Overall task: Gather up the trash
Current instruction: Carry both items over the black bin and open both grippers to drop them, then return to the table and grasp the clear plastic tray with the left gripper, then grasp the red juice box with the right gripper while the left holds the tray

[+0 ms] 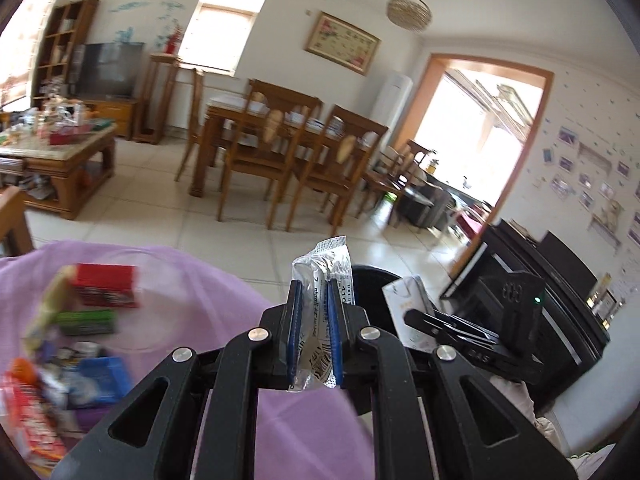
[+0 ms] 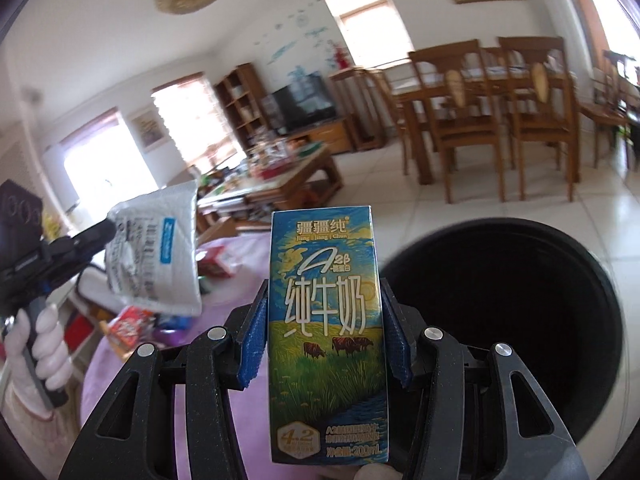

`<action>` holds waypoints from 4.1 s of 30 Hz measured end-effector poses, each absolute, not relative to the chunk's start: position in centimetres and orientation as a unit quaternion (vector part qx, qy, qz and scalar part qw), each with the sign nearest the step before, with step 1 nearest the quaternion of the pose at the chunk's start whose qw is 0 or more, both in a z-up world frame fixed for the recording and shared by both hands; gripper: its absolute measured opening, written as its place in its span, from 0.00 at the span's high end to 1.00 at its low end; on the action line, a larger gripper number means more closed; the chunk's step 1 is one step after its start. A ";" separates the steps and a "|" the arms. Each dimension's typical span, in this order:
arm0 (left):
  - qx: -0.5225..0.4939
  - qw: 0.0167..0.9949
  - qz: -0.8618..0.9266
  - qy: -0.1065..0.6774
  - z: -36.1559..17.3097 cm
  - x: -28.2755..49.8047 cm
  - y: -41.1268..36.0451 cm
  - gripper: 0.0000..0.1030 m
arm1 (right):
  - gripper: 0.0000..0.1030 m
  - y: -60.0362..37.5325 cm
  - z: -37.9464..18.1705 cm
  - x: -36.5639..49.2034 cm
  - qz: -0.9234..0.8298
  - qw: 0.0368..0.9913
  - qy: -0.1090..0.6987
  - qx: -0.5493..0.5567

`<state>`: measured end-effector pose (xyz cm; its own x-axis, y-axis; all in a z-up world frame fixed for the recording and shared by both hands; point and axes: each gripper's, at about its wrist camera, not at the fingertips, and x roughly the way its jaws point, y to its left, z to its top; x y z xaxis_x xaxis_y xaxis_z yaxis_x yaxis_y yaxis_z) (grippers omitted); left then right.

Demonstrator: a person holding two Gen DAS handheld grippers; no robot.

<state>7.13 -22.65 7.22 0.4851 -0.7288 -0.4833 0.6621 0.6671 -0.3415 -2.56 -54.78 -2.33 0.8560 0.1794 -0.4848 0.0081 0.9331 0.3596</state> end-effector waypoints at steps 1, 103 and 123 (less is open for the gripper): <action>-0.052 0.855 -0.412 0.312 6.7 7.1 -24.0 0.88 | 0.51 -56.0 -3.0 -2.9 0.032 0.946 0.268 0.178; 0.198 0.888 -0.203 0.363 -3.8 9.8 8.3 0.74 | 0.66 -11.8 -5.0 11.8 0.254 0.881 0.394 -0.067; 0.200 0.962 -0.053 0.177 4.4 3.8 4.3 0.76 | 0.68 -16.2 -2.0 7.1 0.240 0.914 0.325 -0.034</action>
<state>3.85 4.31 4.37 0.9320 -0.0304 -0.3613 0.1717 0.9146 0.3660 7.13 -16.20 -2.03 0.6734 0.4171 -0.6104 -0.4607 0.8825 0.0947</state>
